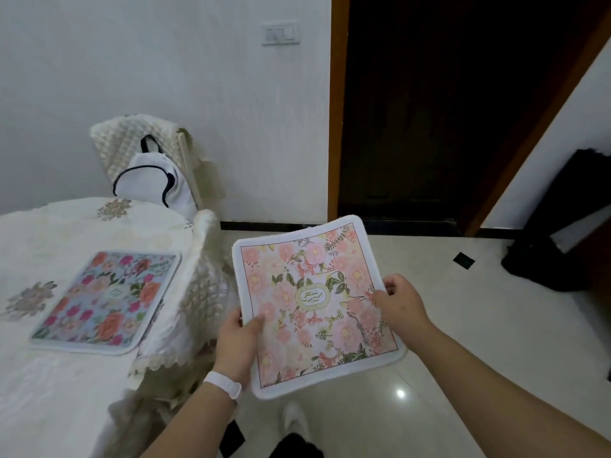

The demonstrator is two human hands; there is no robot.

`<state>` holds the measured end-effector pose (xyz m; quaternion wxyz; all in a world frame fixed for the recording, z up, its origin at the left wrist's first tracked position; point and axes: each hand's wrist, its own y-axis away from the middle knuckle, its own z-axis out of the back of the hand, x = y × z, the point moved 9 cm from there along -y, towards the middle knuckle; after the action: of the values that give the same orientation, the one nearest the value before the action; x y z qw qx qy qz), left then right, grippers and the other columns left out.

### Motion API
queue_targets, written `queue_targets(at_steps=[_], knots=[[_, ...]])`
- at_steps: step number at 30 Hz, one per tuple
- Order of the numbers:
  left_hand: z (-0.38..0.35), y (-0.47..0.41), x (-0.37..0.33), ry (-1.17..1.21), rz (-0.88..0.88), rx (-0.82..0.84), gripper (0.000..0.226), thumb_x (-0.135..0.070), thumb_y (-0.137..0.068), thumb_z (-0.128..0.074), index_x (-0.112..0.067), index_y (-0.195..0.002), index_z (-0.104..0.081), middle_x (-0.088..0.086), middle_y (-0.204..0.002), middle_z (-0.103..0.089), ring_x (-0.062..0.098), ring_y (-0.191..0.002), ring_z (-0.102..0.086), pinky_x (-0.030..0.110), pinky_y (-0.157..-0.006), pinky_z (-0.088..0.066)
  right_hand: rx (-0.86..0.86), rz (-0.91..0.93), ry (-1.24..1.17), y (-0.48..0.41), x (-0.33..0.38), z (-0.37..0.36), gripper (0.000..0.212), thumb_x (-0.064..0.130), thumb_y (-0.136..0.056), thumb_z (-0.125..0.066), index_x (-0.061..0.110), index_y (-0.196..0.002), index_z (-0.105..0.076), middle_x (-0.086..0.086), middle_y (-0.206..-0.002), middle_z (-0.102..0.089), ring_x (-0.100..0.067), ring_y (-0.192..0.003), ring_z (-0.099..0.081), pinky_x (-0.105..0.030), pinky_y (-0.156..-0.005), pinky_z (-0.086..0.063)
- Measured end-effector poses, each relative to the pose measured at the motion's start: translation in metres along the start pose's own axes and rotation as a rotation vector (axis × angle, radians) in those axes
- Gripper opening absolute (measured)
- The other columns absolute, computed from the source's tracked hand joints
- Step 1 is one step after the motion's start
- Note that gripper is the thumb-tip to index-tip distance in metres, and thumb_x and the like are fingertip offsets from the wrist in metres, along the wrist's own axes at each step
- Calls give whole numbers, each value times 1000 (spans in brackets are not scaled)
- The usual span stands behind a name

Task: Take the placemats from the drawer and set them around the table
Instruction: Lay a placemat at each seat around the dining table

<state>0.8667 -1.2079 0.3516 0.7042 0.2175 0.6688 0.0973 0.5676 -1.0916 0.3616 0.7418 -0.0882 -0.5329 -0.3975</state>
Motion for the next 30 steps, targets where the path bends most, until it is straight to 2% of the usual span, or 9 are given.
queue_targets(at_steps=[5,8,10,12,15,18,22,26,30], knots=[[-37,-73,-9,-39,37,23,13,-9,-96,-58,-12,-108,-63,11,-98,-75,30,-78,-75,46,-67,-60,19,-64,-32,-74,4,-8,10,13,-91,-61,19,-99,-61,-2,-96,-68,-22,-85,-68,-41,-74,-59],[-65,-132,-20,-34,58,40,11,-10,-97,-58,-10,-106,-62,12,-96,-75,29,-77,-75,43,-63,-60,14,-89,-30,-130,17,-13,12,11,-93,-59,17,-104,-61,-2,-97,-67,-17,-82,-67,-28,-62,-53],[-84,-169,-35,-47,69,50,11,-8,-96,-58,-10,-107,-62,11,-95,-74,26,-73,-74,36,-57,-59,2,-113,-11,-168,30,-15,12,11,-93,-58,15,-104,-61,-2,-96,-67,-17,-80,-67,-25,-58,-49],[-99,-205,-51,-47,85,63,13,-7,-97,-57,-9,-109,-61,11,-96,-74,25,-72,-74,35,-55,-59,3,-126,8,-206,50,-18,11,11,-93,-59,14,-103,-62,-4,-96,-68,-20,-81,-67,-26,-59,-50],[-118,-257,-87,-33,76,73,16,-9,-97,-57,-7,-113,-60,12,-98,-74,29,-76,-74,39,-60,-59,-10,-114,22,-263,88,-20,8,12,-92,-59,15,-99,-62,-4,-95,-69,-22,-81,-69,-33,-63,-55],[-131,-300,-122,-17,64,60,14,-9,-97,-57,-10,-110,-59,11,-97,-73,27,-75,-74,35,-57,-58,-16,-79,16,-304,124,-23,11,12,-92,-58,18,-101,-62,-1,-96,-68,-17,-81,-69,-30,-61,-54],[-144,-342,-157,-8,17,58,13,-10,-96,-58,-15,-107,-62,9,-94,-76,27,-75,-75,48,-70,-61,-6,-60,18,-351,154,-28,9,13,-93,-57,19,-99,-61,-1,-95,-69,-17,-80,-69,-30,-59,-53],[-149,-371,-167,54,48,33,14,-10,-97,-56,-15,-108,-63,7,-91,-77,29,-78,-75,53,-73,-60,34,-80,24,-401,169,-43,8,14,-93,-57,18,-98,-62,-3,-94,-71,-21,-80,-71,-38,-67,-59],[-151,-399,-170,77,63,-28,15,-9,-98,-55,-16,-109,-63,9,-95,-77,30,-80,-75,49,-69,-61,141,-67,53,-451,182,-72,7,16,-95,-57,19,-99,-61,-2,-94,-70,-18,-79,-70,-29,-56,-52]])
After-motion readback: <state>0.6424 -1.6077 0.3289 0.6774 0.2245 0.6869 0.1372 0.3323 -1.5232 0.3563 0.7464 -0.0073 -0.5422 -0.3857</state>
